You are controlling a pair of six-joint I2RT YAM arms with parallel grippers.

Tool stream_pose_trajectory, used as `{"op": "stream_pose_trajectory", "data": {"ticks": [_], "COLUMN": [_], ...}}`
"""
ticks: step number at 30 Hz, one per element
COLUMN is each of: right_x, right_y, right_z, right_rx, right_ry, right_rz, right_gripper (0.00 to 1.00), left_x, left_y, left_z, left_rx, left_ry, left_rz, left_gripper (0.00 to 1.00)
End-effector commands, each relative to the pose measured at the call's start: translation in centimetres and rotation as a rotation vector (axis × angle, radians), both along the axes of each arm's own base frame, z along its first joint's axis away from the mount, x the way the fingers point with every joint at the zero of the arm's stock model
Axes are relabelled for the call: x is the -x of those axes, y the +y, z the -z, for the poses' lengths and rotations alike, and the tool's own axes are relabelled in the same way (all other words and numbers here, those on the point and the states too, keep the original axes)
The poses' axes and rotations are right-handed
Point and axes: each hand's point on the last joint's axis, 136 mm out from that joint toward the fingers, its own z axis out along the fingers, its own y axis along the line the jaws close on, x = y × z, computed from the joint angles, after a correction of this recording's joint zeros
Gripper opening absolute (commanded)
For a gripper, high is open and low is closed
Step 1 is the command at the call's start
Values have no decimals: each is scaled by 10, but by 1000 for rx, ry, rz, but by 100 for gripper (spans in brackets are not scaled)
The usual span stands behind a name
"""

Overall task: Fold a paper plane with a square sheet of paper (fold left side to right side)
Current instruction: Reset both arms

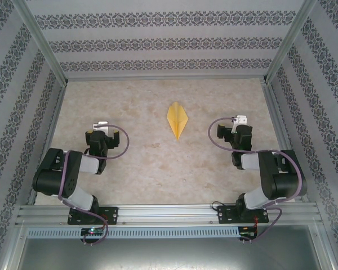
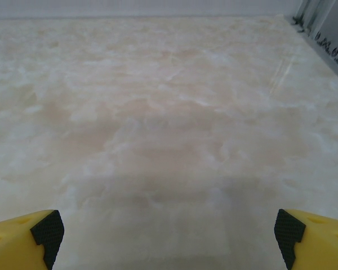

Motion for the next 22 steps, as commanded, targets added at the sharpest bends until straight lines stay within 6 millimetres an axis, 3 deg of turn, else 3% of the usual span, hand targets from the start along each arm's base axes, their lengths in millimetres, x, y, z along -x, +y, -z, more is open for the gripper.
{"op": "stream_pose_trajectory", "data": {"ticks": [1,22], "right_x": [-9,-10], "right_y": [0,6], "right_z": [-22,-22], "right_rx": [-14,2], "right_ry": [-79,-76], "right_rz": [-15,-44], "right_gripper": [98,98], "left_x": [-22,-22], "left_y": [3,2], "left_z": [-23,-21], "left_rx": [96,97], "left_ry": [-73,-64], "left_rz": [27,36], "left_gripper": [100,100]}}
